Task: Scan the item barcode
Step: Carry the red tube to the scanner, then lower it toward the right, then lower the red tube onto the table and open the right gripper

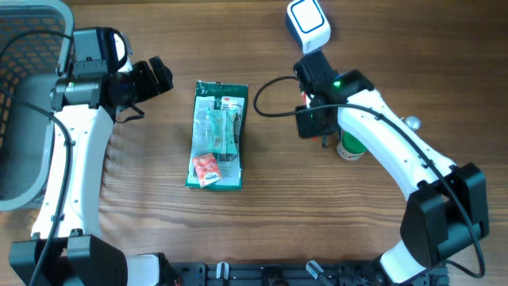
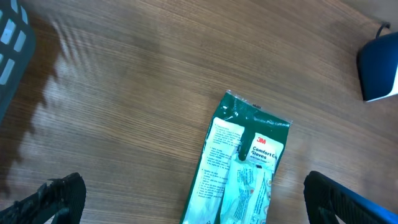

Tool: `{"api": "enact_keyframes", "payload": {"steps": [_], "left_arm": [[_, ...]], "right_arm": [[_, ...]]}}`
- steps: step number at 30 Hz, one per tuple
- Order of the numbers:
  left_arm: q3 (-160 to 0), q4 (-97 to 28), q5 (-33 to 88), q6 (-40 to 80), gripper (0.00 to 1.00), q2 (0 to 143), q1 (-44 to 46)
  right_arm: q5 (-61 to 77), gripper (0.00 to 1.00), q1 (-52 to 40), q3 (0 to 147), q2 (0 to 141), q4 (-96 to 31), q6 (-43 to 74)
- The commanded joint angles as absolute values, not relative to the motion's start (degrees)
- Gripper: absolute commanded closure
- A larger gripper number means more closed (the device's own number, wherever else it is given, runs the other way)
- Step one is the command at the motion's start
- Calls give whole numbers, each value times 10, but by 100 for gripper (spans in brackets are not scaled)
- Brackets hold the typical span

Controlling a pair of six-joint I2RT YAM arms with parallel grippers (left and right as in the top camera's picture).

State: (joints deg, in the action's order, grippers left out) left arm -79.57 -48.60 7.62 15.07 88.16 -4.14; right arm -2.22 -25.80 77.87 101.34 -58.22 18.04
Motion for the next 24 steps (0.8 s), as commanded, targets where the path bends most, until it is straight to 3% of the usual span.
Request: {"api": "enact_keyframes", "payload": {"steps": [1, 15, 24], "left_arm": [[-803, -485, 83, 139, 0, 880, -44], [-803, -485, 83, 139, 0, 880, -44], [-803, -485, 83, 139, 0, 880, -44]], "right_arm": [[13, 95, -258, 731, 1020, -583, 242], [-124, 95, -253, 677, 1020, -597, 287], [-146, 96, -199, 677, 1020, -617, 287]]}}
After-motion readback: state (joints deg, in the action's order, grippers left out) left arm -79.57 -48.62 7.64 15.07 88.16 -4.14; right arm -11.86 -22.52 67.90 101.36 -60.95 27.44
